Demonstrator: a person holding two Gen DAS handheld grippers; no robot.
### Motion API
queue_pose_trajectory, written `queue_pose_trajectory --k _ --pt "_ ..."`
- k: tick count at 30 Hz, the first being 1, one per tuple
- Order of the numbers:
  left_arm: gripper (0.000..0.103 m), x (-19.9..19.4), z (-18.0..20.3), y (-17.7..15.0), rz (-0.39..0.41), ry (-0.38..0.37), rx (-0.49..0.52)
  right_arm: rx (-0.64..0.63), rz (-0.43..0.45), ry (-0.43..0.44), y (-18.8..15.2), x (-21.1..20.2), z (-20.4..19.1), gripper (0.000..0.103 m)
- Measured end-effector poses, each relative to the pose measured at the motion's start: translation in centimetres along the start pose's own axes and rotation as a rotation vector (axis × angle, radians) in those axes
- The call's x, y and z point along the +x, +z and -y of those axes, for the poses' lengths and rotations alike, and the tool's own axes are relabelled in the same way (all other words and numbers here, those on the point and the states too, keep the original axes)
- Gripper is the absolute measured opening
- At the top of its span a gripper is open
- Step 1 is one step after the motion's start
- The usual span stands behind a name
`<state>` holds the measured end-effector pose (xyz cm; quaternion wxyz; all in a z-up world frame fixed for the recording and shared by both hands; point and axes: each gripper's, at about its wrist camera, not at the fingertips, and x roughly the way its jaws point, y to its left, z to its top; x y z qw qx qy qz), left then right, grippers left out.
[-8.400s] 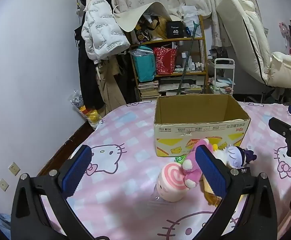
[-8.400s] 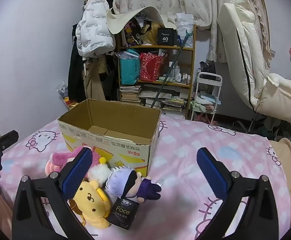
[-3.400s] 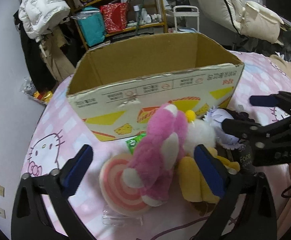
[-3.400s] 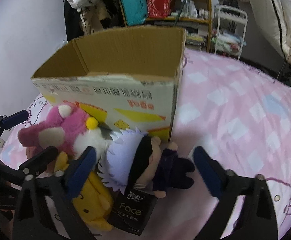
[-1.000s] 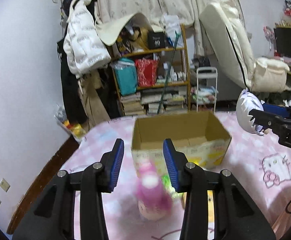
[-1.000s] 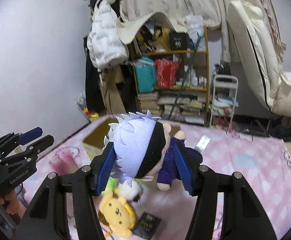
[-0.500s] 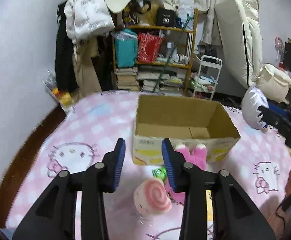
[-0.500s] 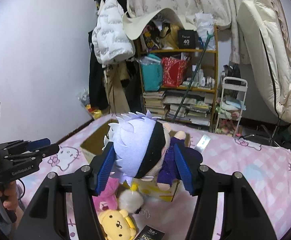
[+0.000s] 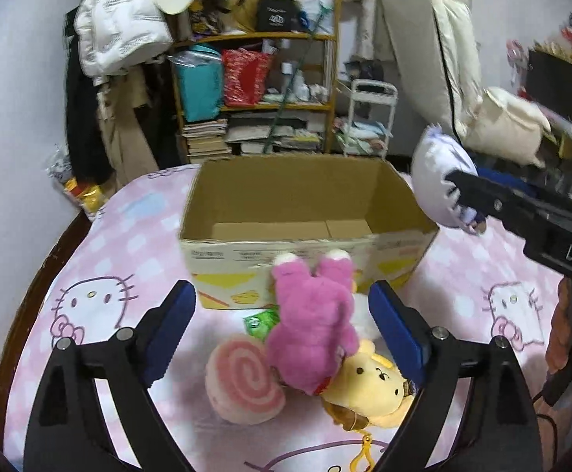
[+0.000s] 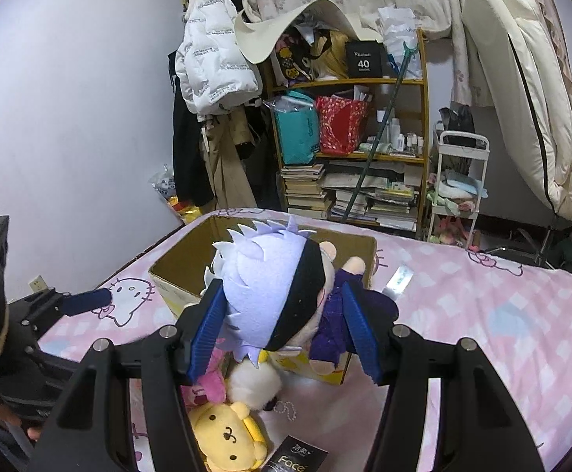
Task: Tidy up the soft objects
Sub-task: 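Lift the pink bunny with the left tool while the right tool lifts the doll toward the box, then lower the bunny into the box with the left tool while the right tool drops the doll in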
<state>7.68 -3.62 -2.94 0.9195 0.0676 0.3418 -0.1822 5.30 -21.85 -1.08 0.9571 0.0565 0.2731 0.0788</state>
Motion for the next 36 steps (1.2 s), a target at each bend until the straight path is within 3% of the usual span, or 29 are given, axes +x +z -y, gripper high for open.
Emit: queue_pose_trajectory --k 7,13,14,15,17,23,27,36 --pt "0.089 3.8 1.9 -0.4 -0.086 -0.005 0.047 0.037 -0.022 0.020 -0.6 0.9 1.5 0.064" --pt "0.087 6.6 1.6 -1.0 -0.161 -0.018 0.008 0.052 -0.034 0.038 -0.9 1.5 2.1 0.064" --pt "0.077 6.8 1.6 -1.1 -0.162 -0.026 0.004 0.056 -0.038 0.039 -1.0 1.7 2.2 0.064" --pt "0.057 7.0 1.6 -1.2 -0.164 -0.035 0.004 0.059 -0.040 0.040 -1.1 1.9 2.2 0.064" --pt "0.048 7.5 1.7 -1.3 -0.171 -0.028 0.005 0.065 -0.042 0.042 -1.1 2.0 2.3 0.064" --pt "0.047 4.8 1.5 -1.4 -0.043 0.063 -0.004 0.064 -0.042 0.039 -1.2 2.1 2.5 0.064" --pt "0.047 2.1 0.9 -0.6 0.015 0.083 -0.035 0.064 -0.032 0.046 -1.0 2.1 2.6 0.064" --pt "0.047 -1.7 -1.2 5.4 0.149 0.121 0.017 0.002 0.033 0.053 2.7 1.0 1.9 0.064"
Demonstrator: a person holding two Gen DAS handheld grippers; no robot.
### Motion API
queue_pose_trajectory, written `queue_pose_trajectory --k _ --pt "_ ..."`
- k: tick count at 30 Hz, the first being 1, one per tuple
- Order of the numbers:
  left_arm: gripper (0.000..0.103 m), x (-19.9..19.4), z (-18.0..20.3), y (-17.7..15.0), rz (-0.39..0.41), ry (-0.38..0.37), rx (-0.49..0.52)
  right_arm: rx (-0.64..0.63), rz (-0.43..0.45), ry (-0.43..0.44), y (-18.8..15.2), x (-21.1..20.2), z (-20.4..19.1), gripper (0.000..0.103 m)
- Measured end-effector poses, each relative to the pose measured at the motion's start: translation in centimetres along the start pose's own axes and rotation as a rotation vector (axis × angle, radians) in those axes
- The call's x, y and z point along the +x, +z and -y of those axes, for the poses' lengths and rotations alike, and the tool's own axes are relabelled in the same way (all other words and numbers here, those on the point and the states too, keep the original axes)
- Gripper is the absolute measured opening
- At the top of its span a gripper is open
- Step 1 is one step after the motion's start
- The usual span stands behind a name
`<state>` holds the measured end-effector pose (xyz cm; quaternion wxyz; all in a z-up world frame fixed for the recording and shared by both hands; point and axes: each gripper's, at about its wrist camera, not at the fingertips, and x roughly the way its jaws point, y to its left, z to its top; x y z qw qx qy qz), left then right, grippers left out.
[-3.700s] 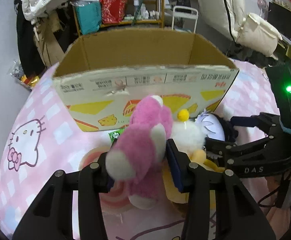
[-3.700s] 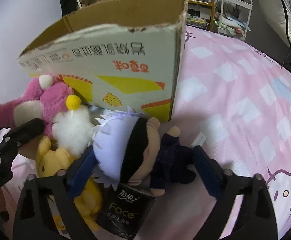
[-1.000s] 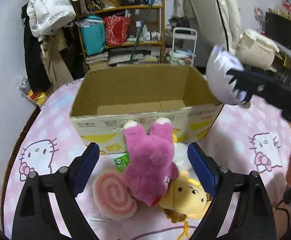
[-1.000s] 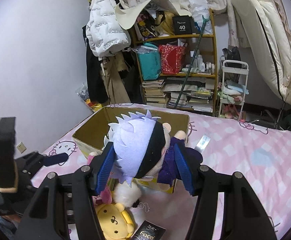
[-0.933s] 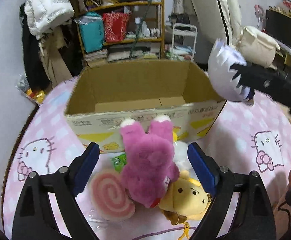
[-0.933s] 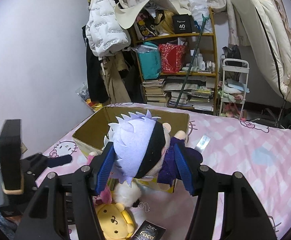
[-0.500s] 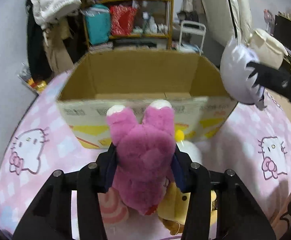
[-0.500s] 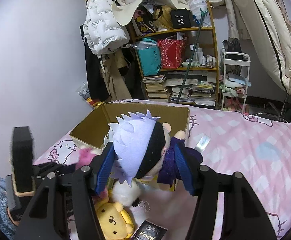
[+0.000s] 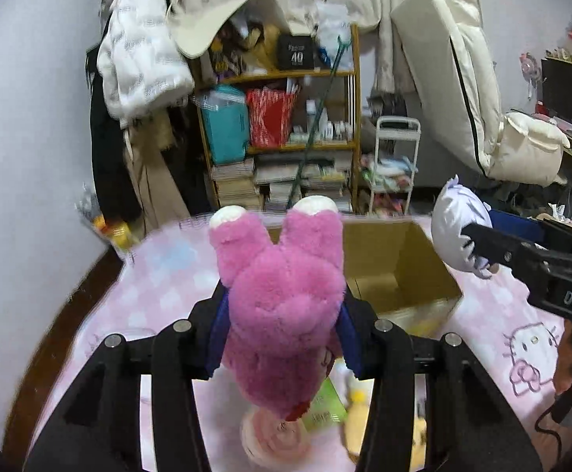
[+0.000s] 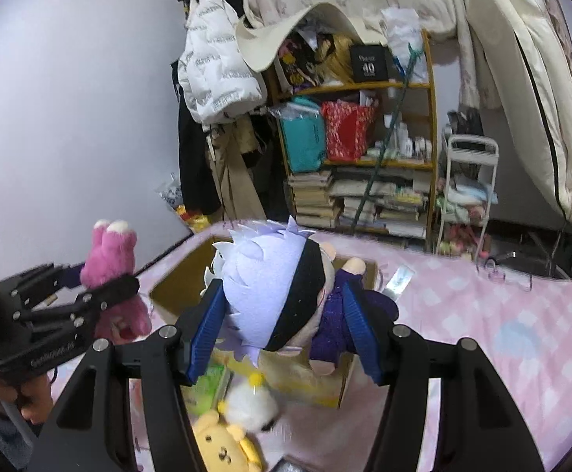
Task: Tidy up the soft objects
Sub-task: 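Lower the bunny into the box with the left tool while the right tool drops the doll in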
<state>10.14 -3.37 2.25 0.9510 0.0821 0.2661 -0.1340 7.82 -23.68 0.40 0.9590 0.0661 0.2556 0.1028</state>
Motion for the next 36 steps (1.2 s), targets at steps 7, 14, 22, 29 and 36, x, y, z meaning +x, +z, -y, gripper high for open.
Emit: queue_pose_trajectory --k 7,14,22,29,36 --pt "0.047 1.0 -0.6 4.5 0.117 -0.003 0.011 -0.045 0.054 -0.010 2.4 0.9 -0.9 0.066" --pt "0.048 4.5 -1.0 3.1 0.054 -0.031 -0.025 -0.031 0.055 0.001 0.2 3.7 -1.0 0.067" --pt "0.050 8.7 -0.6 0.8 -0.039 -0.055 -0.006 -0.014 0.007 0.014 -1.2 6.1 0.4 0.070" --pt "0.076 10.1 -0.8 0.0 -0.066 -0.041 -0.013 0.009 -0.040 0.015 -2.0 7.8 1.0 0.074" --pt "0.088 9.6 -1.6 -0.2 -0.077 0.007 -0.039 0.022 -0.046 0.003 -2.0 7.4 1.2 0.088"
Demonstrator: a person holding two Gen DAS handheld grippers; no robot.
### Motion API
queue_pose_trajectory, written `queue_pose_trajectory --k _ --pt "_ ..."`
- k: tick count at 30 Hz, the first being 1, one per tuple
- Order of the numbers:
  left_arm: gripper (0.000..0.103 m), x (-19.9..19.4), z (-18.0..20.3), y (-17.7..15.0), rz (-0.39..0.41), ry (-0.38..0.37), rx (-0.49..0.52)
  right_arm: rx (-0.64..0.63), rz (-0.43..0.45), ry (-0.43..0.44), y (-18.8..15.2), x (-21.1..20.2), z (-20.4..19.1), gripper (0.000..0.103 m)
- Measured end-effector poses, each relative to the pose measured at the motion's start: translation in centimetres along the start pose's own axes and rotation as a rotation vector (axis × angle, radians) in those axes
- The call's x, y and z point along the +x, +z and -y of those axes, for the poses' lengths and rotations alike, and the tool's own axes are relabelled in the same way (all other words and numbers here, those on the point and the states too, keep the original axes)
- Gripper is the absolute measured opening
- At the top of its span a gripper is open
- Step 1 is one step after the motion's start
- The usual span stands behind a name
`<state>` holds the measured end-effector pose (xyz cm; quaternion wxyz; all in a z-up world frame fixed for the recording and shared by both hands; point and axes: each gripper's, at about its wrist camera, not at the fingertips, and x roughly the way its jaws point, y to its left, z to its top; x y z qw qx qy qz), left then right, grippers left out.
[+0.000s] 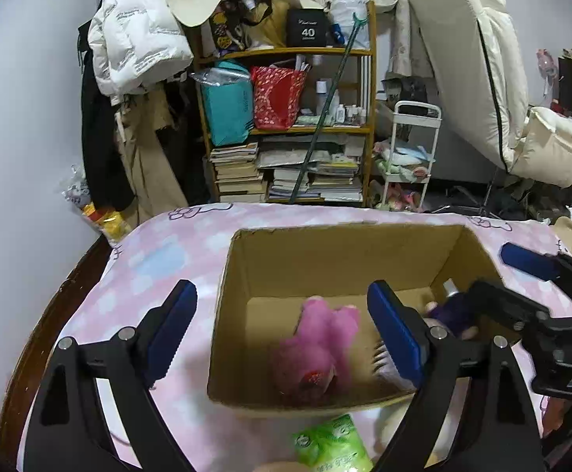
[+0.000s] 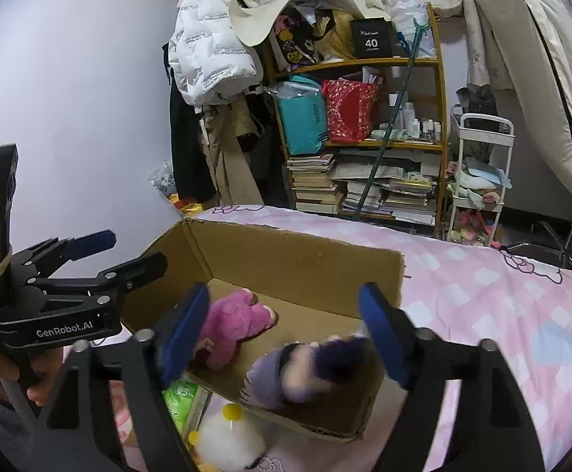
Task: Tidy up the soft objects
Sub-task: 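Lower the bunny into the box with the left tool while the right tool drops the doll in, then move both open tools back toward the remaining toys beside the box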
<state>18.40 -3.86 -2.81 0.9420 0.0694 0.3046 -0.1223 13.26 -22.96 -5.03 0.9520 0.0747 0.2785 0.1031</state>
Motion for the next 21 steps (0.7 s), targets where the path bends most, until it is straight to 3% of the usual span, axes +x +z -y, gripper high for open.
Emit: queue_pose_trajectory --k 5,11,21 --pt "0.091 -1.8 -0.4 -0.2 0.004 0.011 0.009 0.009 0.053 -0.034 0.4 -2.1 -0.2 0.103" --pt "0.095 -5.0 -0.3 -0.2 0.037 0.029 0.041 0.032 0.085 -0.043 0.8 -4.2 -0.5 0.103" --pt "0.096 -8.9 -0.2 -2.6 -0.007 0.041 0.082 0.019 0.077 -0.051 -0.1 -7.5 -1.8 0.103"
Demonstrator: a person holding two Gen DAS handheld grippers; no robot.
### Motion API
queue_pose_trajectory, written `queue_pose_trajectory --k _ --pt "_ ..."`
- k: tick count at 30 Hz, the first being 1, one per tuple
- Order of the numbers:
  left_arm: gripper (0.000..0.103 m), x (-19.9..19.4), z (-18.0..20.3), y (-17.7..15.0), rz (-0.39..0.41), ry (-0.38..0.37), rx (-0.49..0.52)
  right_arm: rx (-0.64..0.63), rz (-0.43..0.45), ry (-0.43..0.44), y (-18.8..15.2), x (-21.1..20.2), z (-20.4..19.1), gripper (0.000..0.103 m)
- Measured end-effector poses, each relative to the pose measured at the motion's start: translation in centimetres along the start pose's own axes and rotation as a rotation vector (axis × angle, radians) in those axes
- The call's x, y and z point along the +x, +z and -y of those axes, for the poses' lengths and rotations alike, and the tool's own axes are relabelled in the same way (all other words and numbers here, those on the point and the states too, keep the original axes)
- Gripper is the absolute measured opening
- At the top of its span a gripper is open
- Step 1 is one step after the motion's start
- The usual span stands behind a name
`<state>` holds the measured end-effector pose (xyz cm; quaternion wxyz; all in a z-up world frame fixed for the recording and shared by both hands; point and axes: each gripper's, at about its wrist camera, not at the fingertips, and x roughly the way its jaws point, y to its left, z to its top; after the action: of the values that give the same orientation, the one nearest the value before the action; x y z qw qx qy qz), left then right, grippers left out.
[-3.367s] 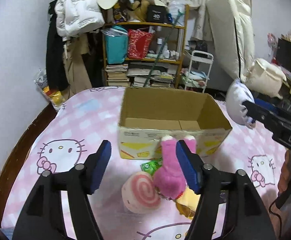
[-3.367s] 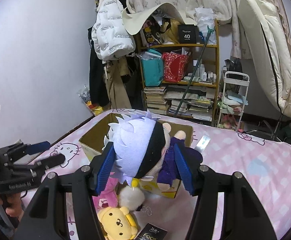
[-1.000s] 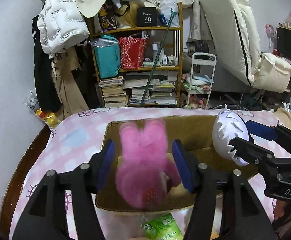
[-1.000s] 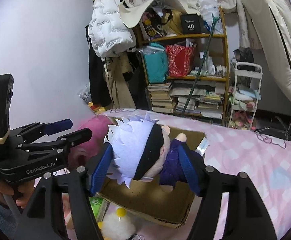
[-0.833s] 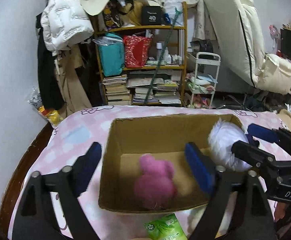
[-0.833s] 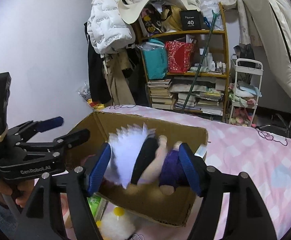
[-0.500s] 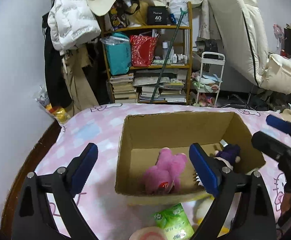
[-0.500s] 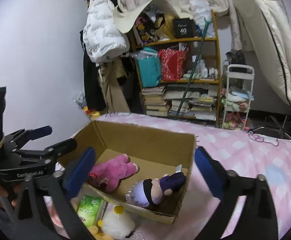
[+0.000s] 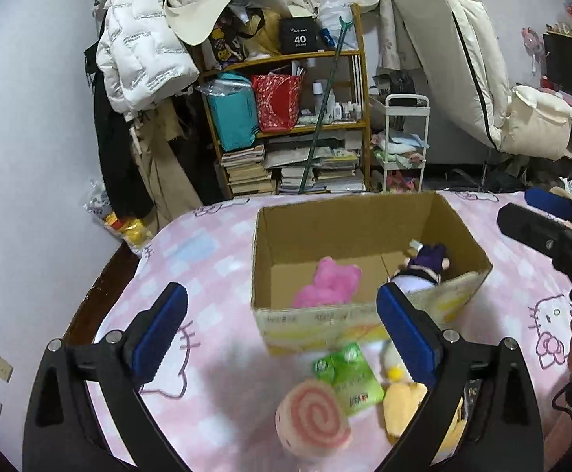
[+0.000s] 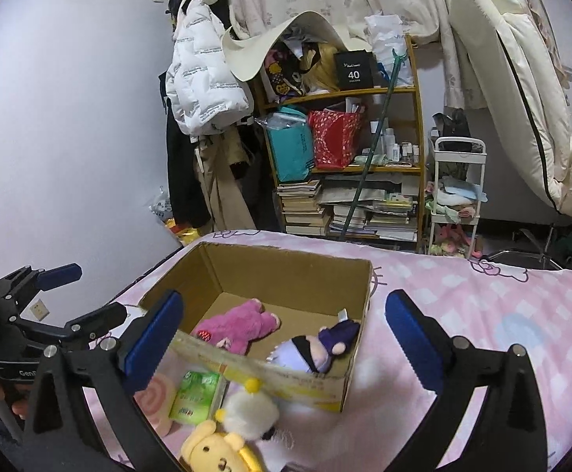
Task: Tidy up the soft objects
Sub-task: 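Move both open tools back toward the remaining toys beside the box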
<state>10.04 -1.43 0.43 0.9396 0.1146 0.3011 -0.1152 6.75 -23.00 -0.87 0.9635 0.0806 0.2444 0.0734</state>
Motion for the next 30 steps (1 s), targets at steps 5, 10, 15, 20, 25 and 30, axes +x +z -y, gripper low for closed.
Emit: queue_pose_trajectory --k 5,10,15,20,25,30 --pt "0.096 -1.2 0.1 -1.4 -0.047 0.001 -0.012 -0.024 -0.038 0.000 -1.2 -1.1 -0.8 0.103" --pt "0.096 -2.1 0.6 -3.2 -0.108 0.014 0.015 -0.047 -0.113 -0.003 -3.4 -1.1 -1.4 0.103" --pt "0.096 -2.2 0.5 -4.2 -0.168 0.032 0.008 -0.049 -0.178 0.009 -5.0 -1.1 -1.9 0.103" --pt "0.096 -1.8 -0.2 -5.1 -0.213 0.004 -0.044 -0.083 -0.241 0.014 -6.5 -0.9 -2.4 0.103" --pt "0.096 -0.7 -0.7 -5.6 -0.256 -0.015 -0.068 -0.070 -0.302 0.041 -7.3 0.3 -2.5 0.103" --pt "0.096 1.1 -0.6 -6.3 -0.305 -0.047 -0.076 -0.086 -0.366 0.052 -8.4 2.1 -3.4 0.103"
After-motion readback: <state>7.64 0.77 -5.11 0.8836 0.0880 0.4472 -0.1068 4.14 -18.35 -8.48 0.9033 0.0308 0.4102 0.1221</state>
